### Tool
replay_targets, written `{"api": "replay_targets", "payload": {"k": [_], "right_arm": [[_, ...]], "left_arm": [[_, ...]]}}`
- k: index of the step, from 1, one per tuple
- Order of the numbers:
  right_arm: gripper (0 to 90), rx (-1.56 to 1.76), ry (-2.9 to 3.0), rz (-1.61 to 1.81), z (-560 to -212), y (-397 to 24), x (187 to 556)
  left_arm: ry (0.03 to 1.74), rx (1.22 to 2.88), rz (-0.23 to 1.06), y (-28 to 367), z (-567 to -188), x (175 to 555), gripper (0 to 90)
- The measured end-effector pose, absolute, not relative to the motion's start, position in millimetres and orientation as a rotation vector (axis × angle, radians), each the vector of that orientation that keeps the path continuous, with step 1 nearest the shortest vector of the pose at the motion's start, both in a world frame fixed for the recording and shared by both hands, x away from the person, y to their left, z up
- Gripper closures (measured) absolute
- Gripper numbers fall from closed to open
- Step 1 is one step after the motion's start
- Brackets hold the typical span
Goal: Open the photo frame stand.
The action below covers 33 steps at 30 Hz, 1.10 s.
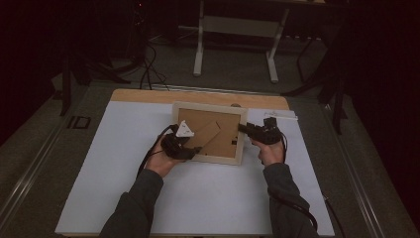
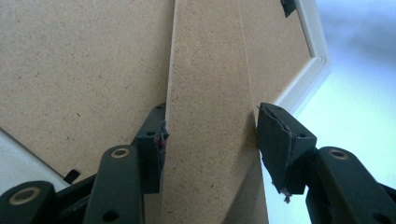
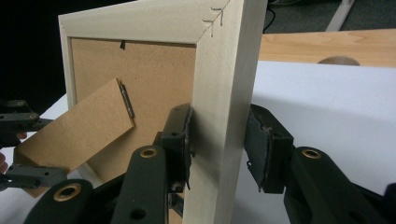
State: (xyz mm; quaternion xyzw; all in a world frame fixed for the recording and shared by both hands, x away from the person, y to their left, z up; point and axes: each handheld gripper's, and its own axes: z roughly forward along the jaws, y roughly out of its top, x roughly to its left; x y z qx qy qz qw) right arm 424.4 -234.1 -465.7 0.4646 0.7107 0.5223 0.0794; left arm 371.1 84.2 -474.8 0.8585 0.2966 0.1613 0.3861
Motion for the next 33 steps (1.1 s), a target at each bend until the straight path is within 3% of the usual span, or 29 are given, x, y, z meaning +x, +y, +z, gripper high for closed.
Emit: {"api": "replay_targets", "payload": {"k": [17, 33], "right_arm": [[62.6, 1.305, 2.100, 1.573, -457.8, -233.7, 423.8], [62.4, 1.261, 2.107, 1.581, -456.1, -235.1, 416.9]], "left_arm": [[0.810, 2.208, 0.449, 81.9, -477.4, 387.3, 50.1], [0.808, 2.169, 0.387, 87.1, -475.5, 383.6, 51.2]]}}
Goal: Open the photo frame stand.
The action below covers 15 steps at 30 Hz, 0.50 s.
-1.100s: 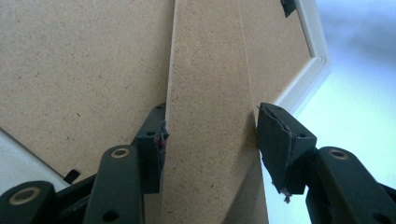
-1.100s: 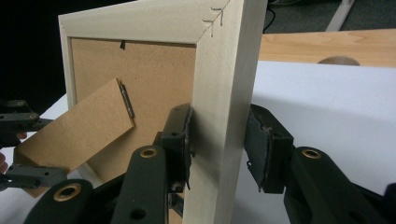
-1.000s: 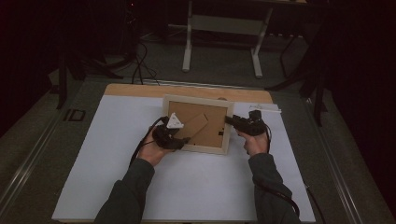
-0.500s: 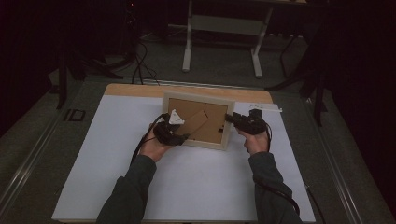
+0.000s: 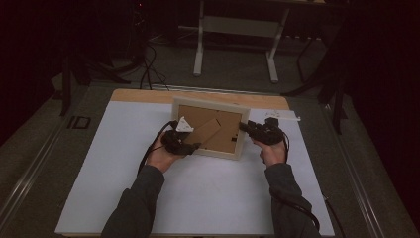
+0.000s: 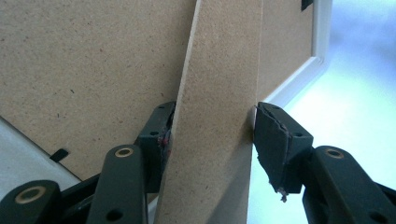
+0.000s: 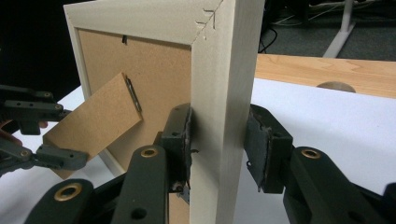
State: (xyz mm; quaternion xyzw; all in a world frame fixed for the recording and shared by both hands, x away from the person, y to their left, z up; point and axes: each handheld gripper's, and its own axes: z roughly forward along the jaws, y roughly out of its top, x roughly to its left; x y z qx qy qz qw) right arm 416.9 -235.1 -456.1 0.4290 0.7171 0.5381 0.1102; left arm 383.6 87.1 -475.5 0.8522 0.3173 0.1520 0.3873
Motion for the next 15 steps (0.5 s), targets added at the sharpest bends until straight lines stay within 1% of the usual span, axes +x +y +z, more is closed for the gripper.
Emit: {"api": "replay_targets", "payload": {"k": [3, 9, 15], "right_arm": [[62.4, 1.248, 2.115, 1.578, -455.8, -236.0, 415.1], [62.5, 1.230, 2.114, 1.580, -456.2, -237.3, 411.5], [62.6, 1.201, 2.119, 1.575, -455.5, -237.2, 409.5]], "left_arm": [[0.792, 2.145, 0.375, 88.7, -474.1, 381.0, 51.6], [0.773, 2.149, 0.358, 89.7, -471.6, 378.4, 51.5], [0.733, 2.103, 0.280, 92.6, -467.2, 375.5, 52.7]]}}
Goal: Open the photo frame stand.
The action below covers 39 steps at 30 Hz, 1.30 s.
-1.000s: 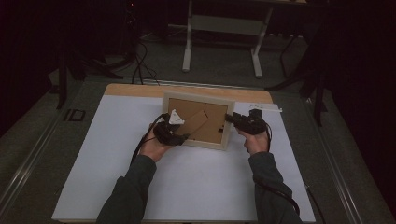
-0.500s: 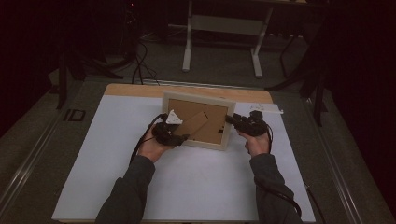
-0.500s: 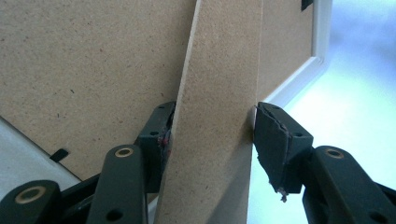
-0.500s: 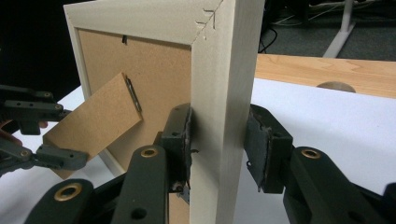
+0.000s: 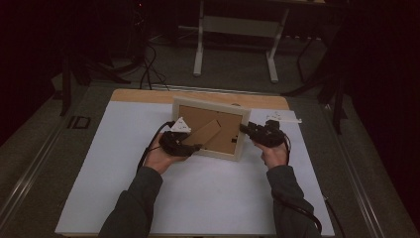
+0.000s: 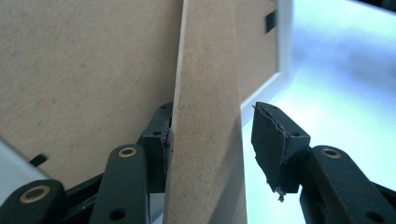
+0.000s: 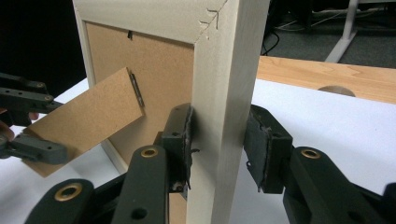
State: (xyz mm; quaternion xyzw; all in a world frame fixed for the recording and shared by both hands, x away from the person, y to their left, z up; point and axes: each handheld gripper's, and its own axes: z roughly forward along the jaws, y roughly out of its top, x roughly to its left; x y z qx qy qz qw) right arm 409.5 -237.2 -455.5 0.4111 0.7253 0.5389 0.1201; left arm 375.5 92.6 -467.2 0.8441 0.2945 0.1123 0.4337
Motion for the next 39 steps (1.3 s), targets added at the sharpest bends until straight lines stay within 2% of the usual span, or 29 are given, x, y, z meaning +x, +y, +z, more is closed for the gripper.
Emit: {"api": "replay_targets", "payload": {"k": [6, 8, 12, 23, 39], "right_arm": [[62.6, 1.167, 2.126, 1.574, -454.9, -237.5, 406.9], [62.7, 1.148, 2.130, 1.568, -454.0, -237.1, 405.7], [62.7, 1.118, 2.130, 1.557, -452.0, -235.2, 403.9], [62.4, 1.076, 2.114, 1.522, -447.9, -229.1, 401.0], [60.1, 1.045, 2.122, 1.613, -451.4, -232.4, 395.3]], "left_arm": [[0.709, 2.082, 0.234, 93.8, -463.6, 373.9, 59.1], [0.709, 2.088, 0.254, 93.1, -463.0, 373.0, 65.0], [0.714, 2.097, 0.280, 91.1, -462.7, 372.0, 69.2], [0.758, 2.113, 0.355, 89.1, -464.8, 375.4, 71.3], [0.762, 2.097, 0.336, 92.2, -468.6, 369.4, 73.3]]}}
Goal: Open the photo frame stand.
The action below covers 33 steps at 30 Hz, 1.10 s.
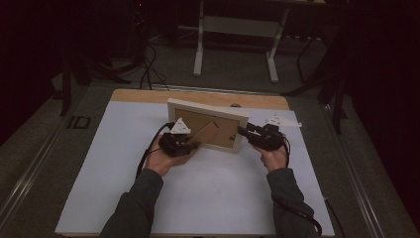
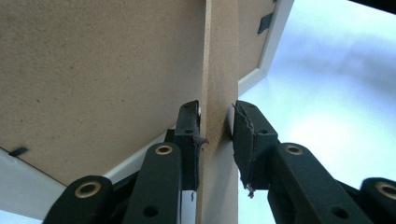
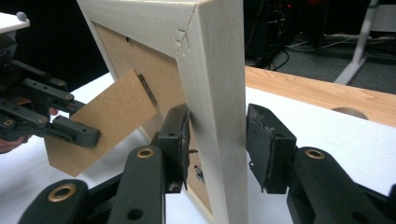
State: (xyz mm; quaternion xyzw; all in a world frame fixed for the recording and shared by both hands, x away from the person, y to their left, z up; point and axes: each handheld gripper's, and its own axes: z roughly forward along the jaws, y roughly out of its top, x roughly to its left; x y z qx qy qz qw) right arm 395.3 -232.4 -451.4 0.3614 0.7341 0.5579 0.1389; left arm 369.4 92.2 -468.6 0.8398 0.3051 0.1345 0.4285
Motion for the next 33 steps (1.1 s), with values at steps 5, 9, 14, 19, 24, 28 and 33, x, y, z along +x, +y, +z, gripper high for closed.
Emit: {"api": "replay_targets", "payload": {"k": [5, 9, 14, 19, 24, 28, 33], "right_arm": [[59.6, 1.024, 2.135, 1.624, -451.8, -233.1, 392.5], [59.3, 1.011, 2.148, 1.625, -451.9, -233.5, 390.3], [58.7, 0.985, 2.159, 1.626, -452.1, -233.2, 384.6], [58.6, 0.976, 2.157, 1.629, -452.8, -232.5, 381.3], [58.6, 0.976, 2.152, 1.626, -453.0, -231.7, 380.7], [59.0, 0.953, 2.159, 1.601, -452.1, -228.8, 379.1], [58.9, 0.925, 2.171, 1.563, -450.2, -221.7, 380.0]], "left_arm": [[0.756, 2.092, 0.324, 92.8, -469.7, 363.8, 74.6], [0.748, 2.089, 0.321, 92.4, -470.4, 359.2, 75.6], [0.726, 2.103, 0.342, 91.7, -471.9, 352.0, 76.2], [0.748, 2.116, 0.366, 92.1, -473.7, 356.2, 76.0], [0.774, 2.107, 0.372, 92.7, -474.5, 359.8, 75.3], [0.793, 2.113, 0.390, 93.7, -475.3, 363.7, 74.1], [0.808, 2.123, 0.409, 93.2, -475.4, 364.8, 74.0]]}}
